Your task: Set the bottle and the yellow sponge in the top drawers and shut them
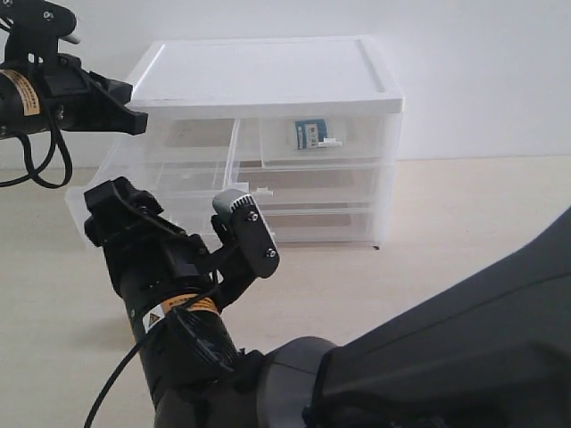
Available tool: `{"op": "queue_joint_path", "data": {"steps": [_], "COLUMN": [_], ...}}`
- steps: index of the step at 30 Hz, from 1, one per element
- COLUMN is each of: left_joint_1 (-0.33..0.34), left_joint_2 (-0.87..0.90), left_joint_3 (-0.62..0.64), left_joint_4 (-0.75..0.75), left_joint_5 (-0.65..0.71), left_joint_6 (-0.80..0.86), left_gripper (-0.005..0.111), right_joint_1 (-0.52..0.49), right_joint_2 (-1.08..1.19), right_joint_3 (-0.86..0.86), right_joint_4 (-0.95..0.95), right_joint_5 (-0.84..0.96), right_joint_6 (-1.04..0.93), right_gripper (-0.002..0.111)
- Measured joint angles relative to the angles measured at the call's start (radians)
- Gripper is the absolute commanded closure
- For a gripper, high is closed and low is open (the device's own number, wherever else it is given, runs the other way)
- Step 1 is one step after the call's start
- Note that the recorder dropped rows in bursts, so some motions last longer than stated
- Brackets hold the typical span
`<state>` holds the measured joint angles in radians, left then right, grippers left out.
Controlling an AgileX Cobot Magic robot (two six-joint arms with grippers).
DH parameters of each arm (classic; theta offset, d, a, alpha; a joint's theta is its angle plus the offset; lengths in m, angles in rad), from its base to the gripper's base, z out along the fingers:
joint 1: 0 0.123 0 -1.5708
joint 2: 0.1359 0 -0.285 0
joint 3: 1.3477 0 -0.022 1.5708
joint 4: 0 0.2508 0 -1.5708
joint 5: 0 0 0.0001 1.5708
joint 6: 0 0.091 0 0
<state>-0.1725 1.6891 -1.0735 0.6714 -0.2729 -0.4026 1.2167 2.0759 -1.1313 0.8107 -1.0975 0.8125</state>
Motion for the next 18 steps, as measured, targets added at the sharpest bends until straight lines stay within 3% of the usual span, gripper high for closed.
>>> {"op": "queue_joint_path", "data": {"steps": [5,12,14,18], "left_joint_1": [0.0,0.0,0.0,0.0], "left_joint_2": [0.0,0.0,0.0,0.0], "left_joint_3": [0.0,0.0,0.0,0.0], "left_joint_4": [0.0,0.0,0.0,0.0], "left_joint_5": [0.0,0.0,0.001,0.001], "left_joint_6": [0.0,0.0,0.0,0.0], "left_gripper": [0.103,0.103,0.103,0.103], "right_joint_1": [0.016,0.019,0.015,0.011], "right_joint_2": [-0.013,-0.165,-0.216,-0.294], "right_joint_3": [0.044,0.308,0.342,0.355], "right_joint_4": [-0.133,-0.039,-0.037,-0.112], "right_joint_5": [0.047,-0.041,-0.025,0.134], "right_joint_6": [-0.08,-0.305,-0.433,-0.714], "right_gripper": [0.045,0.046,0.054,0.079]}}
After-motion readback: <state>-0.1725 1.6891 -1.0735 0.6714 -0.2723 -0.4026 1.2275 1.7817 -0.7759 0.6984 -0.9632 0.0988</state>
